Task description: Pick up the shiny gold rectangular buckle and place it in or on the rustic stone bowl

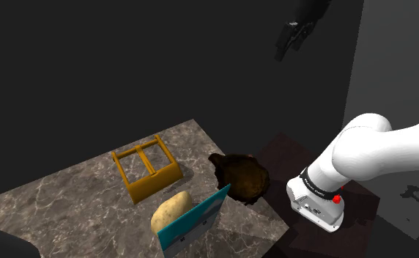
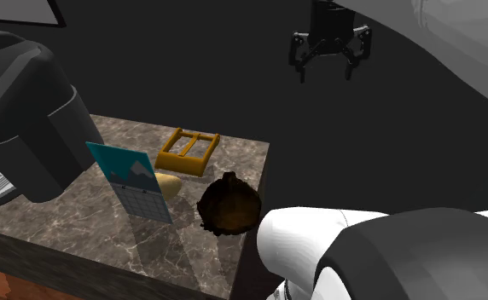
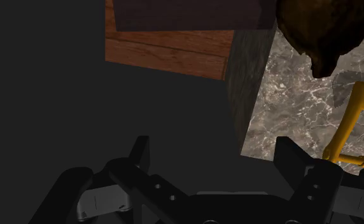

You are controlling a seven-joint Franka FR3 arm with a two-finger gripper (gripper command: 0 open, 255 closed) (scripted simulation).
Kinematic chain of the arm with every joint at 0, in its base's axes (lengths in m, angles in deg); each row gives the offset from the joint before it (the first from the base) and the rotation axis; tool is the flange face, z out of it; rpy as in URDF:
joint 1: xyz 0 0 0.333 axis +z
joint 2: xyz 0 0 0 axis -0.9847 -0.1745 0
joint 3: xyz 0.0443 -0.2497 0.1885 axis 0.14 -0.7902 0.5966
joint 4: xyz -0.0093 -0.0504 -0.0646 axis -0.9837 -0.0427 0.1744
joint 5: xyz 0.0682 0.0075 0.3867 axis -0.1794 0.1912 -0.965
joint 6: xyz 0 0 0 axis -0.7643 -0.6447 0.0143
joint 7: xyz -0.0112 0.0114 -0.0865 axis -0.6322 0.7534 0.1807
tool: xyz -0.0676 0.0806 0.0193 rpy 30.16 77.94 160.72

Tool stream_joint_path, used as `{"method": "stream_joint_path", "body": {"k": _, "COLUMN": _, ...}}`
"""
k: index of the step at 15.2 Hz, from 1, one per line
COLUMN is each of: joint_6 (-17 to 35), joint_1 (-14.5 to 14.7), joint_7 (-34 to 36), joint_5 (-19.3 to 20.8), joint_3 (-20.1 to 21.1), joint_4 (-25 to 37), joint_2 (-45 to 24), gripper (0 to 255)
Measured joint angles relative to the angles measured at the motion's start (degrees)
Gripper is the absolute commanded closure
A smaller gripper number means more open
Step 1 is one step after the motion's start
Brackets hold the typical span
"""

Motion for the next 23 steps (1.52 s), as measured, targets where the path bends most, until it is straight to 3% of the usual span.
{"method": "stream_joint_path", "body": {"k": 3, "joint_6": 1.4, "joint_1": 0.3, "joint_7": 1.3, "joint_5": -0.7, "joint_3": 1.1, "joint_4": -1.3, "joint_2": -0.1, "gripper": 0}}
{"method": "stream_joint_path", "body": {"k": 12, "joint_6": 13.7, "joint_1": 2.3, "joint_7": 12.1, "joint_5": -5.5, "joint_3": 10.3, "joint_4": -7.4, "joint_2": -6.5, "gripper": 0}}
{"method": "stream_joint_path", "body": {"k": 19, "joint_6": 23.8, "joint_1": 2.6, "joint_7": 21.0, "joint_5": -7.1, "joint_3": 18.1, "joint_4": -7.9, "joint_2": -16.0, "gripper": 0}}
{"method": "stream_joint_path", "body": {"k": 23, "joint_6": 29.6, "joint_1": 1.8, "joint_7": 27.6, "joint_5": -5.9, "joint_3": 23.6, "joint_4": -5.6, "joint_2": -24.3, "gripper": 0}}
